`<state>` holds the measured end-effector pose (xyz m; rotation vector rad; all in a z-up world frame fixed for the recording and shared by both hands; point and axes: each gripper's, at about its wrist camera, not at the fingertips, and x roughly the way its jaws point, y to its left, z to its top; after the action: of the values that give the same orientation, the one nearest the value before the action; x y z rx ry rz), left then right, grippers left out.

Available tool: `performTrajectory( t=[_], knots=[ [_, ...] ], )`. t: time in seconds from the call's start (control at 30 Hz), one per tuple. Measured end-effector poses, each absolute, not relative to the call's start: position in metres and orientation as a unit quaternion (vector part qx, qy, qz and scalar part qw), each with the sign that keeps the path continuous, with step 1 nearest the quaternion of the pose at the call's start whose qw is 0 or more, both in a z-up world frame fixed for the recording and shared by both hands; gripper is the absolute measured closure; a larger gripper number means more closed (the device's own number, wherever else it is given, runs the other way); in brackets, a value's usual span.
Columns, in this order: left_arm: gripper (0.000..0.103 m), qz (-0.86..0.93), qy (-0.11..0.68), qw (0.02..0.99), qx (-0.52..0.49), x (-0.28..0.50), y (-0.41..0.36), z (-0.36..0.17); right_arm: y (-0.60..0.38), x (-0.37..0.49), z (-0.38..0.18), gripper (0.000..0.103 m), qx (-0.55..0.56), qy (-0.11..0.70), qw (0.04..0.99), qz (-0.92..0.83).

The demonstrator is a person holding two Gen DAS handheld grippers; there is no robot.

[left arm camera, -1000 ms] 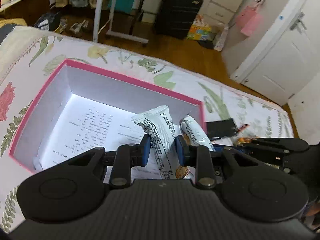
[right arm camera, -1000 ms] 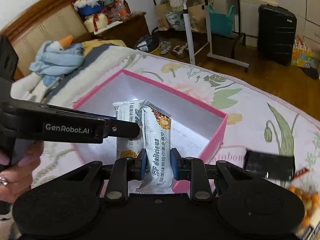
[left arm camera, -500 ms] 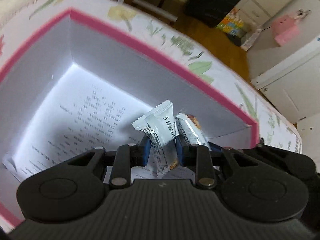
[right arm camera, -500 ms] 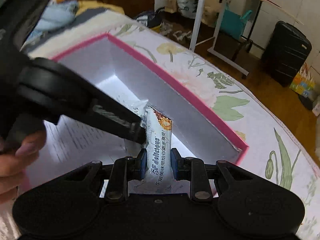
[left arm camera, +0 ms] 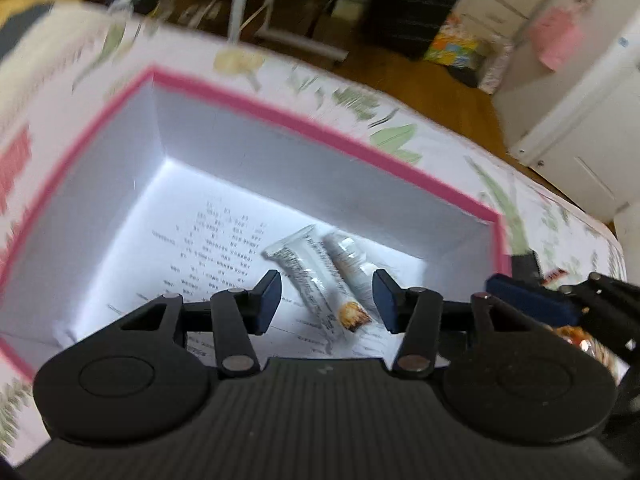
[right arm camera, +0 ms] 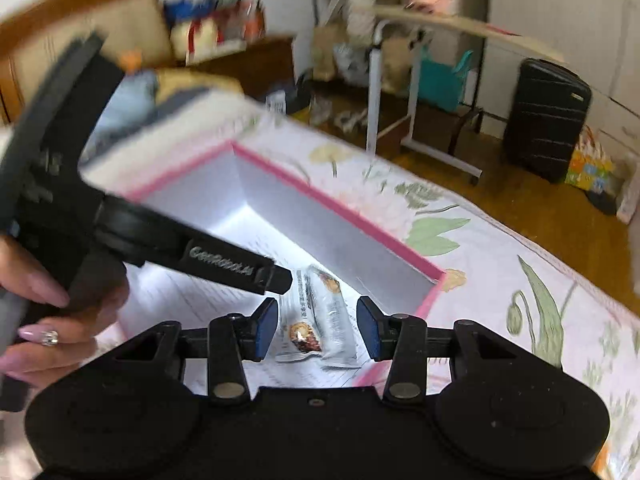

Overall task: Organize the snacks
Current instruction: 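Carry the white bar into the pink box and open the right gripper, then grasp the black NB soda cracker pack with the right gripper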

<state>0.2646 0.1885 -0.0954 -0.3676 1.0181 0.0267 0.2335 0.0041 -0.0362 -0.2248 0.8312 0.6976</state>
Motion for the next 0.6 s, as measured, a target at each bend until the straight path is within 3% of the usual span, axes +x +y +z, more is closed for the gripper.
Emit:
performTrajectory(
  t=[0.27,0.6],
  knots=[
    [0.053,-0.095,0.453,0.883,-0.079,0.215,0.151,-0.029,-0.06,0.181,0.005,0.053,-0.057,0.37,0.873,0.312],
    [0.057,-0.192,0.438,0.878,-0.021,0.18,0.076,-0.003,-0.114,0.152,-0.013,0.045,-0.016,0.373,0.887,0.271]
  ],
)
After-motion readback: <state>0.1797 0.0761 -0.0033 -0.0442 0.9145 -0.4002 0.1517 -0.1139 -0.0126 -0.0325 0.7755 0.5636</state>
